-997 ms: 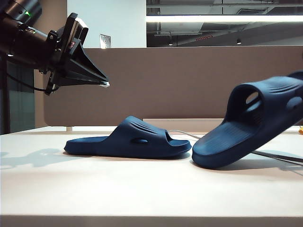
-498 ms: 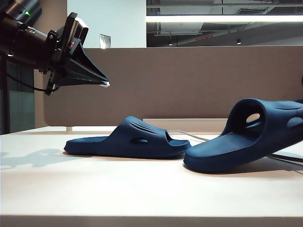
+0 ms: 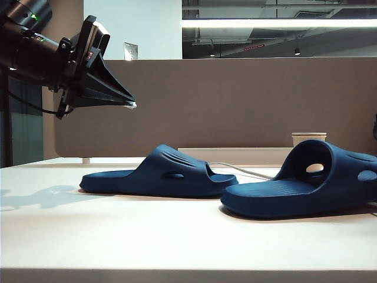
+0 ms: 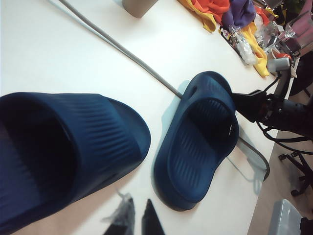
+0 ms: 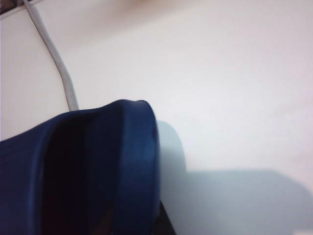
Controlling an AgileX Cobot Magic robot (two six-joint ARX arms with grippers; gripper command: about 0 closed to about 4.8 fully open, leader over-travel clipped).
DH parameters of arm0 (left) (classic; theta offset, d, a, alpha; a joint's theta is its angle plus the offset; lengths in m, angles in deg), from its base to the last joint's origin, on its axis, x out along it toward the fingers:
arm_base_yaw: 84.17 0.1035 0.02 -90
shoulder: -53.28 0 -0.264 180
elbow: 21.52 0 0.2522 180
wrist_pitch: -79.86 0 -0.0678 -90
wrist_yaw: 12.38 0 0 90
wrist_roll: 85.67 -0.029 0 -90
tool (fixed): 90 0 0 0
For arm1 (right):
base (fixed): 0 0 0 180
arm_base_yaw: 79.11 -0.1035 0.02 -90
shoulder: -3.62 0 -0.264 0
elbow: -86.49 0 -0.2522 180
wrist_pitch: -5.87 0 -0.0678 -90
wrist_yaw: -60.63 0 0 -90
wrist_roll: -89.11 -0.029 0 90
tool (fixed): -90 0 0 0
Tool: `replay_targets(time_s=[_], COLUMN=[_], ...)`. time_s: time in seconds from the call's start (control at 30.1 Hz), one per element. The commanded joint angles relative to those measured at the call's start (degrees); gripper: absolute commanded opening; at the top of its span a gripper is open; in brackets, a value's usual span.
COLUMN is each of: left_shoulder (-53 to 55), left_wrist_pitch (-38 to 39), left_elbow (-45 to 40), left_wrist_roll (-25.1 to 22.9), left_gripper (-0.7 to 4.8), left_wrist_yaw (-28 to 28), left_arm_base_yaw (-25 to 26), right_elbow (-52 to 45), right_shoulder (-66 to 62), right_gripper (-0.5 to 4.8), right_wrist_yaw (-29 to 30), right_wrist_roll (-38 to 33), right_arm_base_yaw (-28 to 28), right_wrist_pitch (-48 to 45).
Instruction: Interlock the pair of blue slippers on the table with their fronts facing up.
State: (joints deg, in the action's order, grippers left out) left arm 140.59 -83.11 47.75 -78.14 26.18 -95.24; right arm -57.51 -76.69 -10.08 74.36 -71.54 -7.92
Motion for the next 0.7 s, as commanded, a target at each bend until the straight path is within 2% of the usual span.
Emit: replay_targets(time_s=[0.03, 0.37, 0.43, 0.7], left_shoulder=[-0.2, -0.2, -0.2, -0.2], left_wrist_pitch=[-0.3, -0.3, -0.3, -0.3], left_elbow=[0.2, 0.2, 0.2, 0.2], left_wrist_roll=[0.0, 0.0, 0.0, 0.0], left_gripper=[0.29, 0.29, 0.29, 0.31], left_wrist_yaw=[-0.5, -0.5, -0.5, -1.5], left_arm_base_yaw=[0.0, 0.0, 0.0, 0.0], right_elbow=[-0.1, -0.1, -0.1, 0.0], right_shoulder=[-1.1, -2.0, -2.0, -1.9], right_gripper=[0.21, 0.24, 0.61, 1.2], right_wrist_yaw=[0.4, 0.3, 0.3, -0.3], right_wrist_roll=[1.7, 1.7, 1.7, 1.7], right_arm_base_yaw=[-0.2, -0.2, -0.2, -0.1], right_wrist_pitch=[0.3, 0.3, 0.3, 0.2])
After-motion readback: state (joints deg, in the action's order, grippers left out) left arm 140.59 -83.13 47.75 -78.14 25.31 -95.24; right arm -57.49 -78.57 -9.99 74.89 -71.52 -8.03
